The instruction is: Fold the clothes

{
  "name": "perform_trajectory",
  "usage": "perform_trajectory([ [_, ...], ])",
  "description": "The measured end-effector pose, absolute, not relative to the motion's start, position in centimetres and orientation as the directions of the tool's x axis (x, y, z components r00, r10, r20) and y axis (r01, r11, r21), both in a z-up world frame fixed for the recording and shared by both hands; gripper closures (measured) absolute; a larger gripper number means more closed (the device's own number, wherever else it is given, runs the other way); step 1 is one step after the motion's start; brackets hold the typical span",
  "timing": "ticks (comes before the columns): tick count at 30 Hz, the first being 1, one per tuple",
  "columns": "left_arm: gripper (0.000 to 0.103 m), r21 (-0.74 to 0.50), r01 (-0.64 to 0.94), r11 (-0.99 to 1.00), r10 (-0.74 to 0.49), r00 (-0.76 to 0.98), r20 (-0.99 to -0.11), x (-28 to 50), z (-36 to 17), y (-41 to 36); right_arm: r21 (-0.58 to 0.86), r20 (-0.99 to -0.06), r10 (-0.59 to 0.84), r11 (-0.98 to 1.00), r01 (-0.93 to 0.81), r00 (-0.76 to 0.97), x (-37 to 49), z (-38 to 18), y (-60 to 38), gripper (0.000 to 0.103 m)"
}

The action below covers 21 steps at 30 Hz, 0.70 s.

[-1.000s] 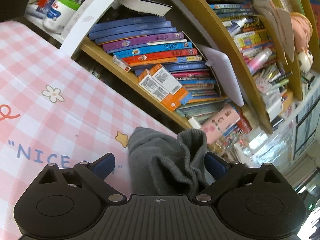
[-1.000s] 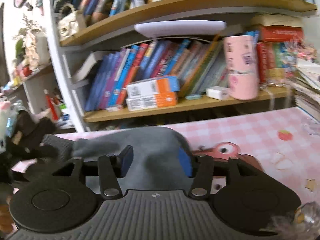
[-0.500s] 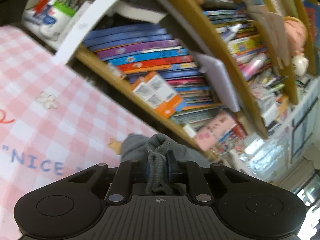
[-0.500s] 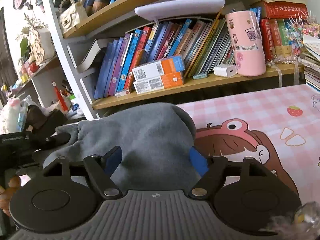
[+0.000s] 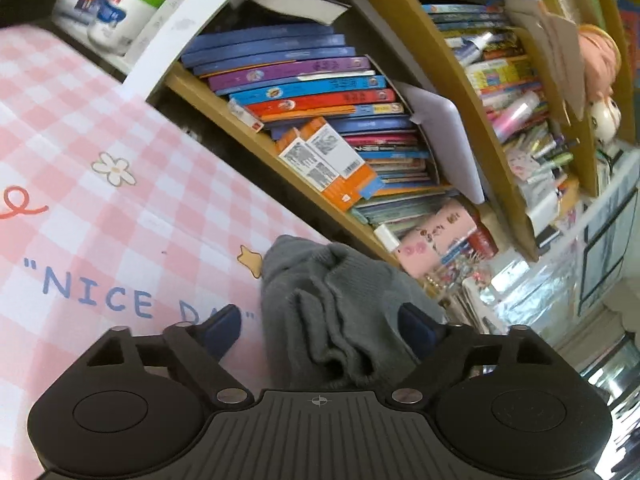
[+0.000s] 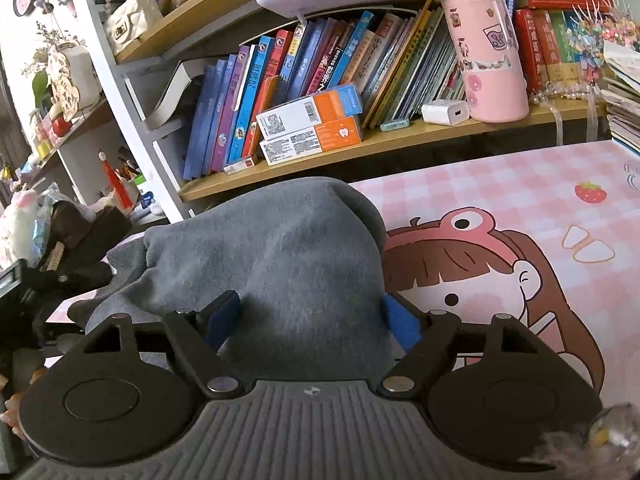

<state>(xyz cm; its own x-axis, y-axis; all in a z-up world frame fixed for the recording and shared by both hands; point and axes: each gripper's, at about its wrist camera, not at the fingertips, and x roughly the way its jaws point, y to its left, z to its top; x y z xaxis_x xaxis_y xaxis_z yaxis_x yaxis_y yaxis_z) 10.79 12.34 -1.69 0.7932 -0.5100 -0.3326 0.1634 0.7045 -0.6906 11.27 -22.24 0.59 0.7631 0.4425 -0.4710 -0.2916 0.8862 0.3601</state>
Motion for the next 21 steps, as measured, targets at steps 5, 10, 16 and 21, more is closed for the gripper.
perform_trajectory([
  [5, 0.008, -0.658, 0.183, 0.731, -0.528, 0.762, -0.375, 10.4, -1.8, 11.2, 0.388, -0.493, 0.444, 0.882, -0.268, 0.748, 11.4, 0.4, -22.7, 0.017],
  [10, 0.006, -0.659, 0.183, 0.73, -0.538, 0.748, -0.388, 10.5, -2.1, 10.9, 0.417, -0.503, 0.459, 0.871, -0.259, 0.732, 11.2, 0.2, -23.4, 0.015],
  [16, 0.006, -0.676, 0.18, 0.715, -0.555, 0.733, -0.392, 10.5, -2.4, 10.4, 0.507, -0.52, 0.509, 0.83, -0.232, 0.686, 11.4, -0.5, -24.3, 0.017],
  [21, 0.007, -0.674, 0.224, 0.704, -0.597, 0.701, -0.391, 10.5, -2.5, 9.0, 0.481, -0.494, 0.536, 0.825, -0.298, 0.685, 10.8, 0.0, -23.2, 0.034],
])
